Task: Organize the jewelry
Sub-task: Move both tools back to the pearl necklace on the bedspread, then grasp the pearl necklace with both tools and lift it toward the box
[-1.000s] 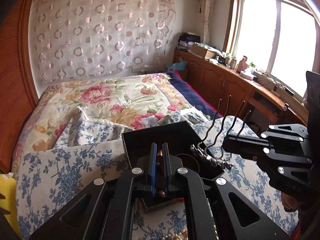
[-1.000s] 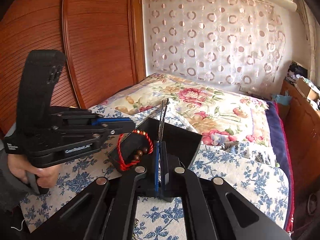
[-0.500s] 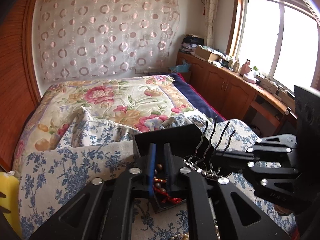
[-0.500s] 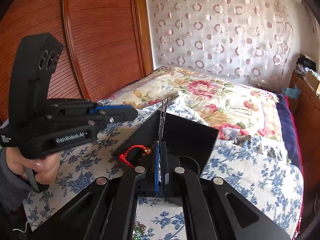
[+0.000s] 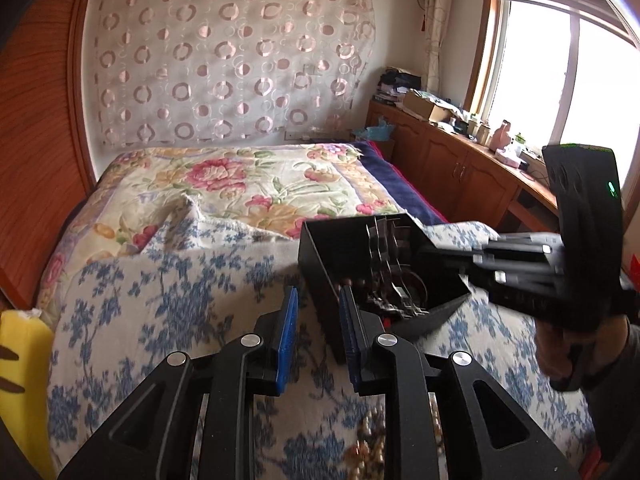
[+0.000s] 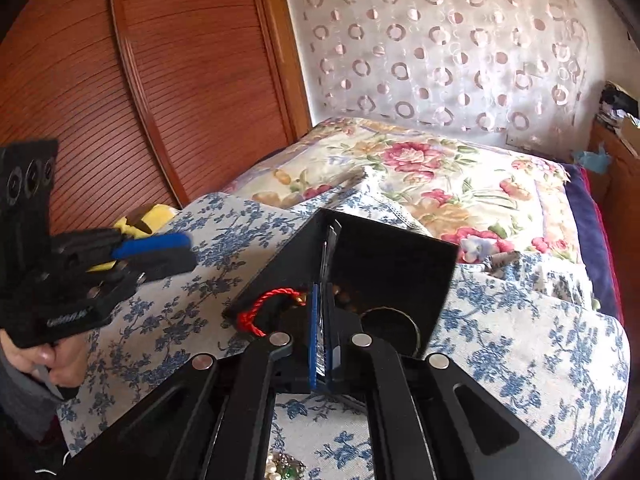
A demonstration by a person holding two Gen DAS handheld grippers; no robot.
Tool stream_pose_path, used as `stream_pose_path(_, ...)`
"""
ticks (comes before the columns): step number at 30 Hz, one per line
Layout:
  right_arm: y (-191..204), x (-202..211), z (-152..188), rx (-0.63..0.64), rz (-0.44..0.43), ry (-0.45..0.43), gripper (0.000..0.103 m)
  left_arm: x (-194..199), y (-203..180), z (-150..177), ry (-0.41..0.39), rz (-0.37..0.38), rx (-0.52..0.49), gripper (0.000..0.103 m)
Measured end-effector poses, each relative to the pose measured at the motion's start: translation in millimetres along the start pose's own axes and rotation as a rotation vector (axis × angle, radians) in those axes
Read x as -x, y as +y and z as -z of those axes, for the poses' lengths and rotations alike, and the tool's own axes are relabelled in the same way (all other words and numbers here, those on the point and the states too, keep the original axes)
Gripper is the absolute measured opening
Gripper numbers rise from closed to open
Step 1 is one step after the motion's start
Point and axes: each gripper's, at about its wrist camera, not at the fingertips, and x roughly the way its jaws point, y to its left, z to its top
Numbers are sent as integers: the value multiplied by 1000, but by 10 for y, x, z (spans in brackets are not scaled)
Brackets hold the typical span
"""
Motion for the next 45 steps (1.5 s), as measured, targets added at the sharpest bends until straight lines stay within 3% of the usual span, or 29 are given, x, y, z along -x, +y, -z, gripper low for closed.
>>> stream_pose_path(5, -6, 209, 80, 3, 50, -23, 4, 92, -30, 229, 22, 16, -2, 20)
stream_pose_path(12, 131, 433, 489, 0, 76, -24, 4, 181, -96, 564, 72, 36, -22, 20)
stream_pose_path(21, 362, 472, 901, -31, 59, -5, 8, 199, -152, 912, 142, 40, -42, 20)
stream_pose_path(24, 438, 482, 999, -30, 52, -1, 17, 183, -171, 957, 153, 50, -35, 20)
stream_pose_path(29, 537, 497, 1129, -22, 53, 5, 18, 53, -200, 976, 191, 10, -47, 11)
stream_pose_path(35, 589, 546, 1192, -15, 45, 1, 18, -19, -224, 966, 216, -21, -76, 11)
stream_pose_path(42, 571, 531, 1226, -16, 55, 13, 18, -50, -283, 971, 211, -39, -114, 10)
stream_pose_path(43, 566, 532, 1228, -15, 57, 15, 18, -41, -283, 977, 211, -37, -121, 5)
stream_pose_path(45, 564, 531, 1232, -13, 53, 18, 18, -2, -274, 974, 195, -22, -118, 5)
